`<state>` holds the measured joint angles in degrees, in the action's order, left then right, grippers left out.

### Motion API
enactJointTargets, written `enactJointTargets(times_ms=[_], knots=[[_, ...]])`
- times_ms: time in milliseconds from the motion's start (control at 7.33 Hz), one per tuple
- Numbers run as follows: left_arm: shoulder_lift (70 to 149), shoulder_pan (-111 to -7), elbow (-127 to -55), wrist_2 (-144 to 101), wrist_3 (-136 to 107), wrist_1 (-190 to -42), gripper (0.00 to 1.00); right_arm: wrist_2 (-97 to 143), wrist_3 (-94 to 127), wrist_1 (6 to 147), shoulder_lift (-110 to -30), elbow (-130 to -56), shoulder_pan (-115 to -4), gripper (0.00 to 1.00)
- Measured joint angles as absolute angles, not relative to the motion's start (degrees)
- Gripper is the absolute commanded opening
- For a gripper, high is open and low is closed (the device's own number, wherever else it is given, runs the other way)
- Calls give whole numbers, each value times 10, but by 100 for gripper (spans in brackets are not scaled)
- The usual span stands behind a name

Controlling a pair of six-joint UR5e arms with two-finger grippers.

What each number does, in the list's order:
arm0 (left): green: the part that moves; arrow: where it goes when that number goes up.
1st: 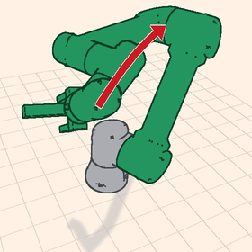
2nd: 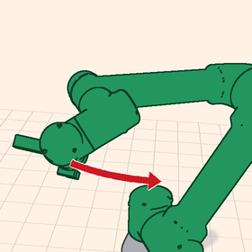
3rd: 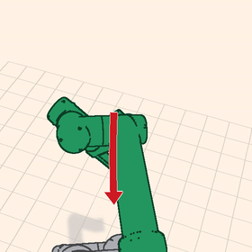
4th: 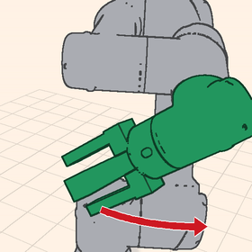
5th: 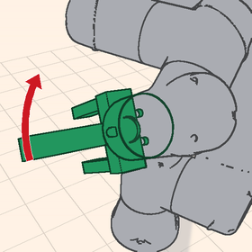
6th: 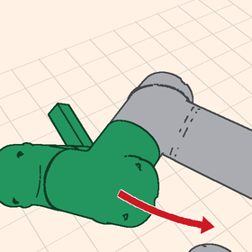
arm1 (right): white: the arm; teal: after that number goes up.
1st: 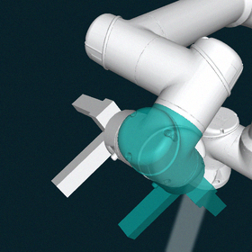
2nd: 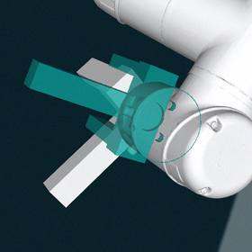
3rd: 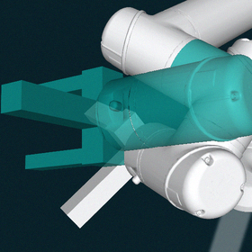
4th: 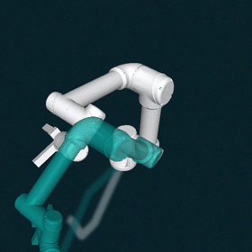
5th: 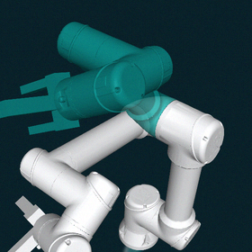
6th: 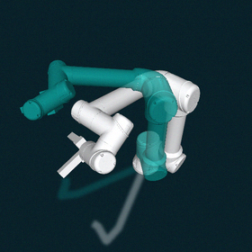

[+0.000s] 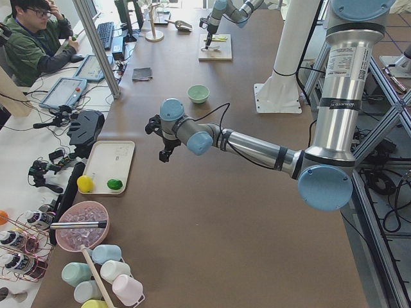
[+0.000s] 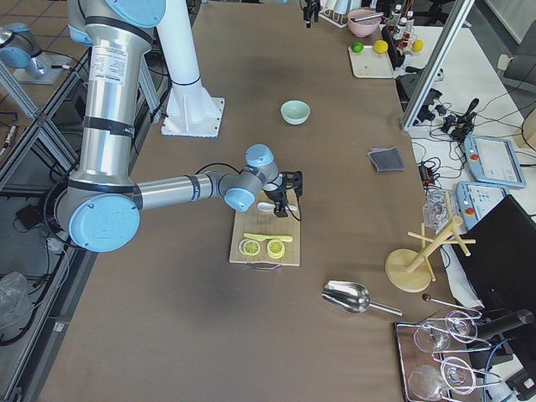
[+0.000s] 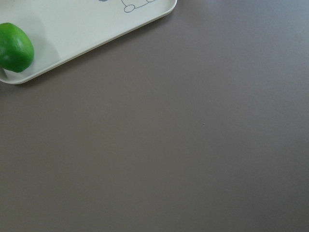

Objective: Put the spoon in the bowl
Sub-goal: 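Lower the right gripper and grasp the white spoon on the cutting board, then lift the white spoon and carry it over the pale green bowl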

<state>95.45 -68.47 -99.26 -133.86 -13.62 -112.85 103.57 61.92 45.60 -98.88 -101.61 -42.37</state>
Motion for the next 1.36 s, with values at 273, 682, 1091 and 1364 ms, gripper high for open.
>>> enactJointTargets(times_ms=[273,682,1091,1364], knots=[[954,-685,-992,-1339,-136,-1129,99,1031,625,457,-989,-1017,-422,0],[954,-685,-992,-1339,-136,-1129,99,1024,666,460,-969,-1023,-420,0],[954,-685,-992,-1339,-137,-1129,99,1000,773,560,-853,-1026,-398,0],[954,-684,-991,-1339,-137,-1129,99,951,877,680,-742,-1026,-354,0]])
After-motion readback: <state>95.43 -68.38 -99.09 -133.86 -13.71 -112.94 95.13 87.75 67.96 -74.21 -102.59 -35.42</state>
